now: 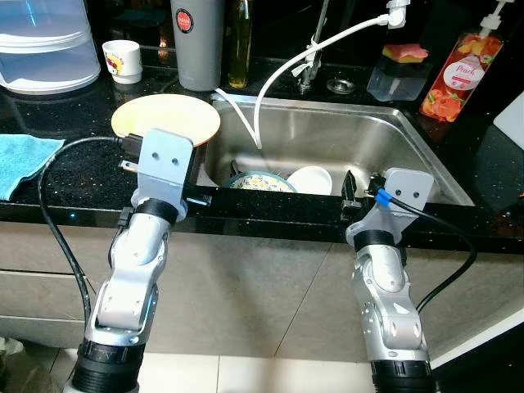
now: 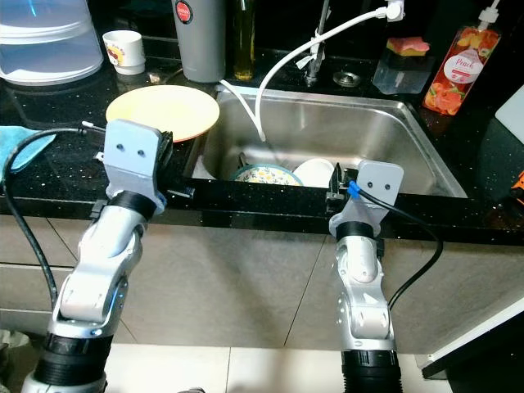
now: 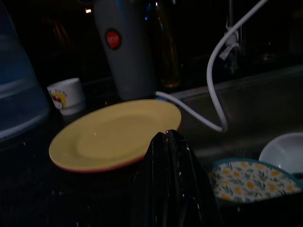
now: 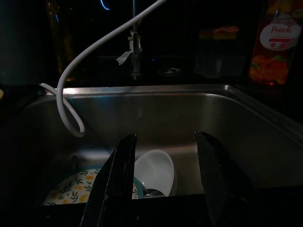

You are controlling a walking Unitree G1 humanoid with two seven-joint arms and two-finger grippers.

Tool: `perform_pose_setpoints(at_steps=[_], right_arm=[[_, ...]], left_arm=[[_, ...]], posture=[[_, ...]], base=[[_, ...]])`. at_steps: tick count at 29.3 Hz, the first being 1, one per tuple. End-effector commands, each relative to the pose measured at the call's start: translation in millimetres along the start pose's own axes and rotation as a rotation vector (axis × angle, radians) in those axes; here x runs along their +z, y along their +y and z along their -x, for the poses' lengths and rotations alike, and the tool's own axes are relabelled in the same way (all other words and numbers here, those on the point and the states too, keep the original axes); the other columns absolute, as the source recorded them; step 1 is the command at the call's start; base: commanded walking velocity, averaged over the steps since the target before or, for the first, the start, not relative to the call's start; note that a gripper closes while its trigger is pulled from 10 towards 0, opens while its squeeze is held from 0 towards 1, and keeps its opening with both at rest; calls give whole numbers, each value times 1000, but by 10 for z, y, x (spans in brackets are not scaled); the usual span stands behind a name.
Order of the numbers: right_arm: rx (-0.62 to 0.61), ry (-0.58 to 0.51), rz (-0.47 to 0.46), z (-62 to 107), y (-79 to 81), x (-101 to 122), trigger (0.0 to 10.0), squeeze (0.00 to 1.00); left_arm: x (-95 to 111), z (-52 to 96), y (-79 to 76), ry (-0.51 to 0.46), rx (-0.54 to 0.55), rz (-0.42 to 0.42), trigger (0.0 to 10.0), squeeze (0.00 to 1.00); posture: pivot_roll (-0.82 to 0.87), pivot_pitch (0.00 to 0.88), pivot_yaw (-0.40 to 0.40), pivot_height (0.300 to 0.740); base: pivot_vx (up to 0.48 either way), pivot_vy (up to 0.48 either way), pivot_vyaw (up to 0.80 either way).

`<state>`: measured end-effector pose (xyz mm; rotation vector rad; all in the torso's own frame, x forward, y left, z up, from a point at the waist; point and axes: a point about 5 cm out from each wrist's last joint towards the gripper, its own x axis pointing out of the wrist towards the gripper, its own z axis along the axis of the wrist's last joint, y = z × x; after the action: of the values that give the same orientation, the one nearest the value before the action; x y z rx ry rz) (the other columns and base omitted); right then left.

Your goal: Kitchen organization

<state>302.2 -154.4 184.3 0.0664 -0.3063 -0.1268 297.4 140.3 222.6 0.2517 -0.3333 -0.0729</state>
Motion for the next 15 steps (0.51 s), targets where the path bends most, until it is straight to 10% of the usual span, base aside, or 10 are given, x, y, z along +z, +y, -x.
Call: perform_pose_setpoints(at_steps=[1,15], right_arm=[[0,-1,5,19,-14,4,10000,0],[8,4,14,25,-19,-18,10000,0]], left_arm=[[-16,22,-38,2,-17,-10,10000,0],[-5,31,-97,-9,-26,3,10000,0]], posture=[[229,0,-66,740],[219,0,-62,740]], base=[[0,0,0],[0,0,0]])
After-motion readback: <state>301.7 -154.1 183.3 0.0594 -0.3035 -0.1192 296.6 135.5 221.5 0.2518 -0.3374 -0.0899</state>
